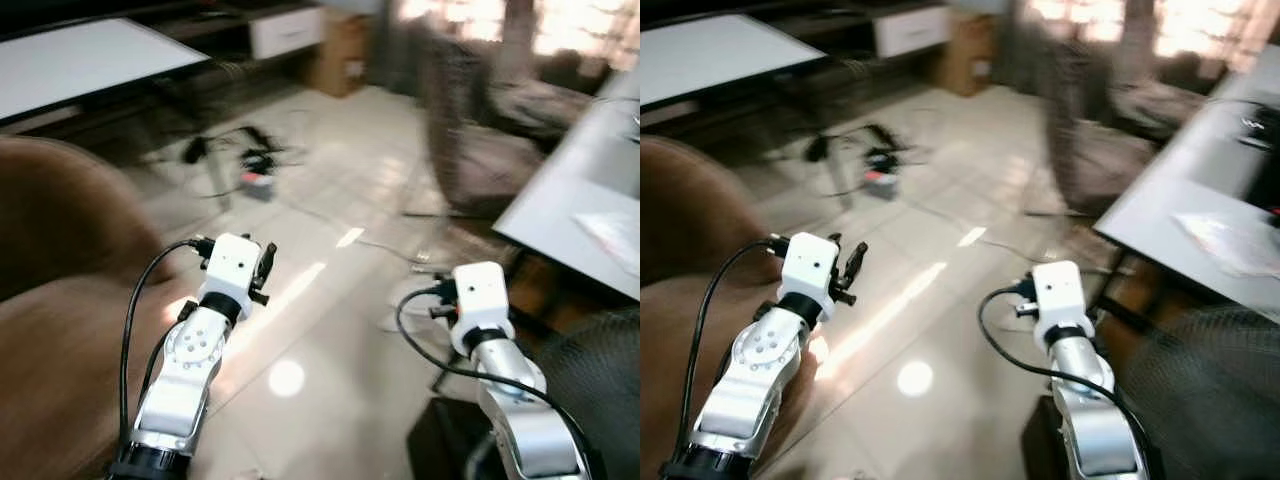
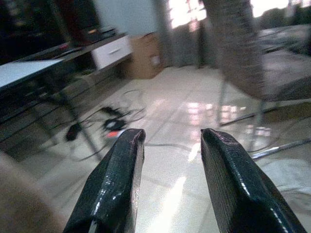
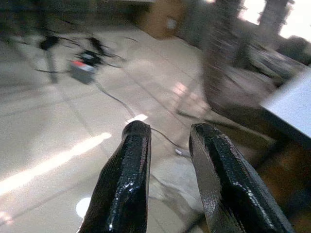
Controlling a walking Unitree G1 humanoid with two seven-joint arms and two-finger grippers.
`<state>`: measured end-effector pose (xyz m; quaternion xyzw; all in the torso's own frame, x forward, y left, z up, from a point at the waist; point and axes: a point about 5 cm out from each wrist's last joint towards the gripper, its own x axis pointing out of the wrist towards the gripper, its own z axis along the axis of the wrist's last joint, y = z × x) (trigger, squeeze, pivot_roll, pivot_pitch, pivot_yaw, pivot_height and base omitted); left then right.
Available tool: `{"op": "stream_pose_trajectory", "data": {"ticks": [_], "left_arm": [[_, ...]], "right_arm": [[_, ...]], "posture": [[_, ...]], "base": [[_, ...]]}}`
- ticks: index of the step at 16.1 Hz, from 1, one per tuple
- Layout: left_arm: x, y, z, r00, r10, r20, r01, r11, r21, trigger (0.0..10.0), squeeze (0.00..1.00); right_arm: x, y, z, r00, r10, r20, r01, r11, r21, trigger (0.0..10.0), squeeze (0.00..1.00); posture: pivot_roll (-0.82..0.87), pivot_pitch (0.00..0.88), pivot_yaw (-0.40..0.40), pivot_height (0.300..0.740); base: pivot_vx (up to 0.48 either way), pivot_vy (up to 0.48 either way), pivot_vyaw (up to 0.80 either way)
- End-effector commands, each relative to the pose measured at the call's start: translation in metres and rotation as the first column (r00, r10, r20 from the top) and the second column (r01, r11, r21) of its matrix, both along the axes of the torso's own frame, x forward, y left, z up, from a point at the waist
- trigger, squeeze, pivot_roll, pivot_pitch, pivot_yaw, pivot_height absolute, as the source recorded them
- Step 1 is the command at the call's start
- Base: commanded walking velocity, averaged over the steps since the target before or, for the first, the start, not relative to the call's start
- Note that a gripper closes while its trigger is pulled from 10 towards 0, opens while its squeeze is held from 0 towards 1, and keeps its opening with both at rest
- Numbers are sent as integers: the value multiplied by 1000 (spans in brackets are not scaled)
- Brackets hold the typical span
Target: Move the pillow to the sofa from floor
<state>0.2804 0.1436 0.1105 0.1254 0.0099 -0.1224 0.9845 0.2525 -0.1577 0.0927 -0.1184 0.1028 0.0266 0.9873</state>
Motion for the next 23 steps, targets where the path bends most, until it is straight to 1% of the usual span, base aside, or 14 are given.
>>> {"op": "stream_pose_trajectory", "data": {"ticks": [1,6,9,11,13,18,23], "left_arm": [[1,3,2,1000,19,1,-19,1000,-5,10000,0],[1,4,2,1000,23,-2,-23,1000,-6,10000,0],[1,5,3,1000,23,6,-23,1000,-6,10000,0],[-1,5,7,1000,5,30,-4,999,-34,10000,0],[-1,5,7,1000,10,29,-9,999,-34,10000,0],[-1,6,7,999,10,35,-10,1000,0,10000,0],[-3,7,8,999,15,43,-15,1000,2,10000,0]], "right_arm": [[2,1,-1,1000,14,-4,-14,1000,-7,10000,0],[2,1,-4,999,34,-7,-34,999,-8,10000,0],[3,0,-5,999,49,-4,-49,999,9,10000,0],[4,2,-4,998,70,1,-70,997,28,10000,0],[4,2,-4,997,73,3,-73,997,25,10000,0],[5,0,-4,997,79,7,-79,997,22,10000,0],[5,5,-3,994,106,15,-106,994,26,10000,0]], "posture": [[-63,0,10,740],[-63,1,9,740],[-59,8,7,740],[-60,11,11,740],[-60,14,11,740],[-59,17,11,740],[-51,16,5,740]], "base": [[0,0,800],[0,0,800],[0,0,800],[0,0,800],[0,0,800],[0,0,800],[0,-454,800]]}}
